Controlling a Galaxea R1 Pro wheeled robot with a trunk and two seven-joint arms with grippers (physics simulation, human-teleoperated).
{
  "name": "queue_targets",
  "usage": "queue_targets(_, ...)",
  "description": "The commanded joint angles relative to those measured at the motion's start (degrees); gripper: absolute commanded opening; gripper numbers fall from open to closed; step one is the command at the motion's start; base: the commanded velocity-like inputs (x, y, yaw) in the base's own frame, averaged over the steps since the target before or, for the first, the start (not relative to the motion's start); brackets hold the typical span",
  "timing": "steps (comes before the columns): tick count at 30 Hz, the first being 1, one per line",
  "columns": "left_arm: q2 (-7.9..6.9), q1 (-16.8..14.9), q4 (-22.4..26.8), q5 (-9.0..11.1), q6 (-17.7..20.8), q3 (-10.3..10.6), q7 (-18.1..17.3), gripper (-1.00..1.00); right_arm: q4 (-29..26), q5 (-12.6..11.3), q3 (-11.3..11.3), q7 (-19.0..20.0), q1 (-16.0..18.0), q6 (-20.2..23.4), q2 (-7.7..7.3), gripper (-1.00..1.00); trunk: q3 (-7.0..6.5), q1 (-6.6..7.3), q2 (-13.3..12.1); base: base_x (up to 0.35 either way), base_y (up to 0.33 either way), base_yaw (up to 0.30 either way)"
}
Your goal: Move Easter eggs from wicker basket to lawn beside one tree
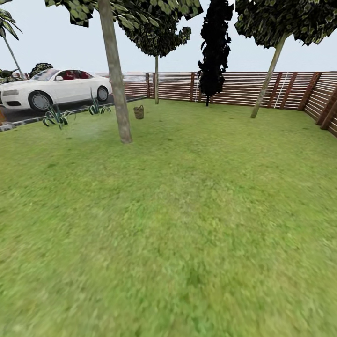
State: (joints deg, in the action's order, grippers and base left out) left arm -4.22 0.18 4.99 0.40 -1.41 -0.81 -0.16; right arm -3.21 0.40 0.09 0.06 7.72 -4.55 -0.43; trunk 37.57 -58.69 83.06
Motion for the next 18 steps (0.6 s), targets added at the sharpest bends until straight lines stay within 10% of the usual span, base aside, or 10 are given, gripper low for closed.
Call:
queue_targets(1,0.00,0.01,0.05,0.04,-0.09,-0.07,-0.02,1.00,0.05,0.04,0.00,0.01,0.04,-0.19,-0.01,1.00,0.04,-0.03,0.02,0.339,0.000,0.000)
queue_targets(18,0.00,0.01,-0.05,0.04,-0.08,-0.07,-0.02,1.00,0.05,0.04,0.00,0.01,0.04,-0.19,0.00,1.00,0.04,-0.03,0.02,0.338,-0.076,0.000)
